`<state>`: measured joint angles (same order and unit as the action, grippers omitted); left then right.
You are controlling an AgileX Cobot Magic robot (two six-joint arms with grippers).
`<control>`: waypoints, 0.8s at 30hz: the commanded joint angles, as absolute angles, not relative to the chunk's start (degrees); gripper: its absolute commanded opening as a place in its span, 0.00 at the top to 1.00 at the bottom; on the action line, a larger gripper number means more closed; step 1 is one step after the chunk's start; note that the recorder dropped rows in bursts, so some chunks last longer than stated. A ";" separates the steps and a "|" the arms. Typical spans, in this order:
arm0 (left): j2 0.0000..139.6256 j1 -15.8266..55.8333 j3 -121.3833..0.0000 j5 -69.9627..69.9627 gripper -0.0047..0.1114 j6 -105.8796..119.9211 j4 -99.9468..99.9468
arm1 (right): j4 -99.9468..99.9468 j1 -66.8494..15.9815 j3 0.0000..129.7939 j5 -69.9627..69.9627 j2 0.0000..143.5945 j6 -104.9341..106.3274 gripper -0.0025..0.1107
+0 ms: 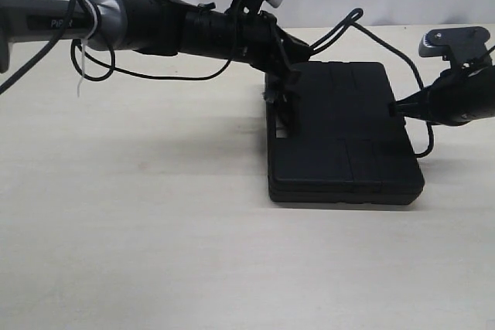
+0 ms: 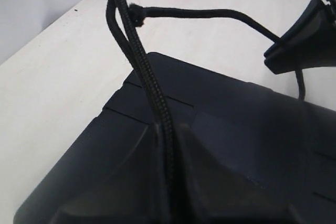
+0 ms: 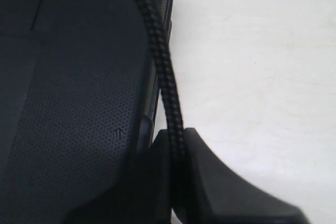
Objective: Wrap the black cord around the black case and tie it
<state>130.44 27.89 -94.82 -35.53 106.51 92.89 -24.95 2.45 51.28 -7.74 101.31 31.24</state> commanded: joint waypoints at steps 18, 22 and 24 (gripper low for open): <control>129.51 25.38 -95.00 -44.40 0.96 106.19 90.69 | -24.80 2.52 51.32 -5.99 102.31 31.20 0.94; 129.51 26.02 -95.00 -44.40 0.96 106.19 89.23 | -25.05 2.52 51.32 -4.90 102.31 31.20 0.94; 129.51 26.44 -95.00 -44.40 0.96 106.19 88.98 | -25.05 2.52 51.32 -4.75 102.31 30.99 0.94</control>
<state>130.44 25.55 -94.82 -43.64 106.52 89.68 -24.95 2.45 51.28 -5.76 102.84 31.03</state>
